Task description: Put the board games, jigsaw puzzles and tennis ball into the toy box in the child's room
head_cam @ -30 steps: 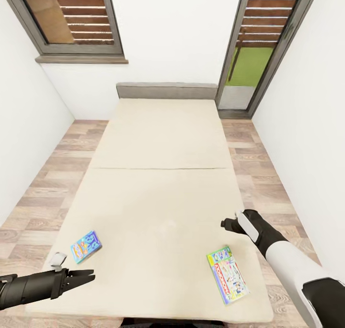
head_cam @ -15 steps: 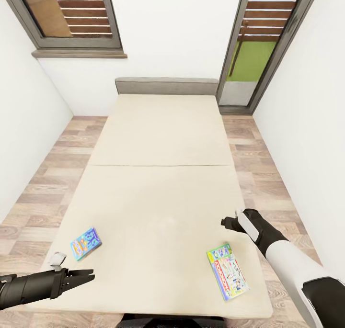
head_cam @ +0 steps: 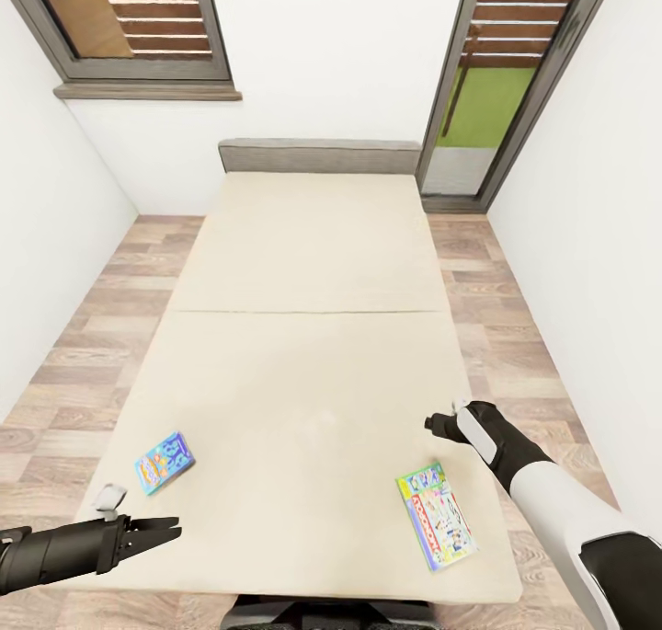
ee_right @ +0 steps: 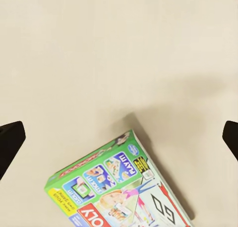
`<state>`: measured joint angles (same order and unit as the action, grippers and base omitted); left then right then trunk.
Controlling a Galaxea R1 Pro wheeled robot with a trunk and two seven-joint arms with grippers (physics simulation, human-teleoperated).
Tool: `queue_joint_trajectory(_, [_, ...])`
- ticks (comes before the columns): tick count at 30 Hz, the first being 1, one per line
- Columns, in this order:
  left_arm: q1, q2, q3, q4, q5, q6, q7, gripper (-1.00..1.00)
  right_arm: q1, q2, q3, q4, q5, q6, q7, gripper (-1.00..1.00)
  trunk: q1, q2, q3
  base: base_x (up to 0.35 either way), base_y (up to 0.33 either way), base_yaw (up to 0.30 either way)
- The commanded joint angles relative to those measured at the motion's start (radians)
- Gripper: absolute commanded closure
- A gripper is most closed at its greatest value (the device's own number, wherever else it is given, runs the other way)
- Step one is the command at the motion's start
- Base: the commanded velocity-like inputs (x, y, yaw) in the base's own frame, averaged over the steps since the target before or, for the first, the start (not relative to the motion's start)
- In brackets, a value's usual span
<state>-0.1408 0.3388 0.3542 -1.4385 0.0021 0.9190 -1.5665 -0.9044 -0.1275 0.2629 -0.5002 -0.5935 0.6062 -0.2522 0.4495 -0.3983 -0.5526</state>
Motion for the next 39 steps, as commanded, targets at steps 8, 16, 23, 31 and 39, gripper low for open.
queue_joint_trajectory(8, [0.0, 0.001, 0.001, 0.0, -0.001, 0.01, -0.004, -1.0, -0.001, -0.001, 0.007, -0.002, -0.011, -0.001, -0.009, -1.0, 0.0, -0.002, -0.015, 0.0, 0.0, 0.0])
queue_joint_trajectory(16, [0.0, 0.001, 0.002, 0.0, -0.001, 0.01, -0.004, -1.0, -0.001, -0.001, 0.007, -0.003, -0.01, -0.002, -0.009, -1.0, 0.0, -0.002, -0.028, 0.0, 0.0, 0.0])
queue_joint_trajectory(23, [0.0, 0.0, 0.001, 0.0, -0.001, 0.01, -0.004, -1.0, -0.001, -0.001, 0.008, -0.003, -0.01, -0.002, -0.009, -1.0, 0.0, -0.002, -0.039, 0.0, 0.0, 0.0])
queue_joint_trajectory(31, [0.0, 0.0, -0.001, 0.0, -0.002, 0.01, -0.004, -1.0, -0.001, -0.001, 0.008, -0.003, -0.009, -0.002, -0.009, -1.0, 0.0, -0.002, -0.052, 0.0, 0.0, 0.0])
queue_joint_trajectory(39, [0.0, 0.0, -0.004, 0.0, -0.002, 0.01, -0.004, -1.0, -0.001, -0.001, 0.008, -0.003, -0.01, -0.002, -0.009, -1.0, 0.0, -0.002, -0.065, 0.0, 0.0, 0.0])
